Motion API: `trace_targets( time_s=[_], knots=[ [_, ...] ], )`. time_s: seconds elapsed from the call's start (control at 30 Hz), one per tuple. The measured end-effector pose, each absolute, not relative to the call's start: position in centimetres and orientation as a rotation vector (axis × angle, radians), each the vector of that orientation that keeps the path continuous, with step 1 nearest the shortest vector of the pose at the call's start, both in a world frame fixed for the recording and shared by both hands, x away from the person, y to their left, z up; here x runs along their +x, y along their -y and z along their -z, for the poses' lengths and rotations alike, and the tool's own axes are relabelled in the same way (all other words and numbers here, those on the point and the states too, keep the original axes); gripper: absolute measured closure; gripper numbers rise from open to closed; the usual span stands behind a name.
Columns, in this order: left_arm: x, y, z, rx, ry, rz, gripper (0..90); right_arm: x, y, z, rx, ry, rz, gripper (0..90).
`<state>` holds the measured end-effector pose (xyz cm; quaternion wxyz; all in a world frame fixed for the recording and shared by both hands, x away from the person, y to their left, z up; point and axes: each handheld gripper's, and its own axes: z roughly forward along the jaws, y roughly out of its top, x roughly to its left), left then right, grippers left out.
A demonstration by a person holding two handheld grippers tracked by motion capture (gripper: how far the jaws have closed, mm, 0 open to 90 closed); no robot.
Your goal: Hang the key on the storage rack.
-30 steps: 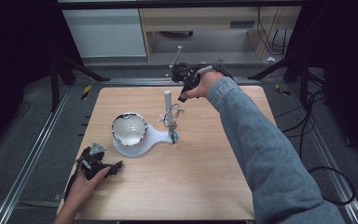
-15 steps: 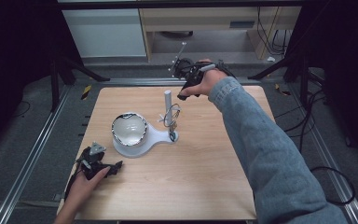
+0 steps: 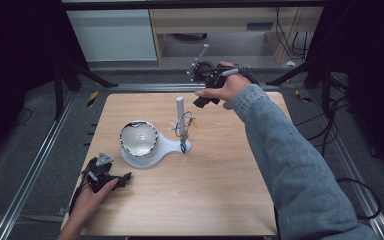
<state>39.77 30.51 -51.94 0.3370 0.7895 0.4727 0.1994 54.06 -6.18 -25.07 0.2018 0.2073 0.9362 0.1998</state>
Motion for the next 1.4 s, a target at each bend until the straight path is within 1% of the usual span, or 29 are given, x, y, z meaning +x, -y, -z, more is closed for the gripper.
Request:
trace_targets(
  time_s=[0.5, 0.63, 0.8, 1.4],
  knots=[
    [39.8, -30.5, 52.0, 2.054, -1.233, -0.520, 0.0, 53.8, 10.2, 25.4, 0.673, -2.540, -0.706, 5.6],
    [39.8, -30.5, 52.0, 2.054, -1.233, -0.519, 0.0, 53.7, 11.1, 25.8, 0.696, -2.514, -0.715, 6.0],
    [39.8, -30.5, 51.9, 2.055, -1.232, -0.519, 0.0, 53.6, 12.0, 26.7, 0.734, -2.477, -0.704, 8.7],
    [39.7, -30.5, 52.0, 2.051, -1.237, -0.520, 0.0, 51.7, 15.8, 29.5, 0.812, -2.400, -0.732, 9.2]
  ],
)
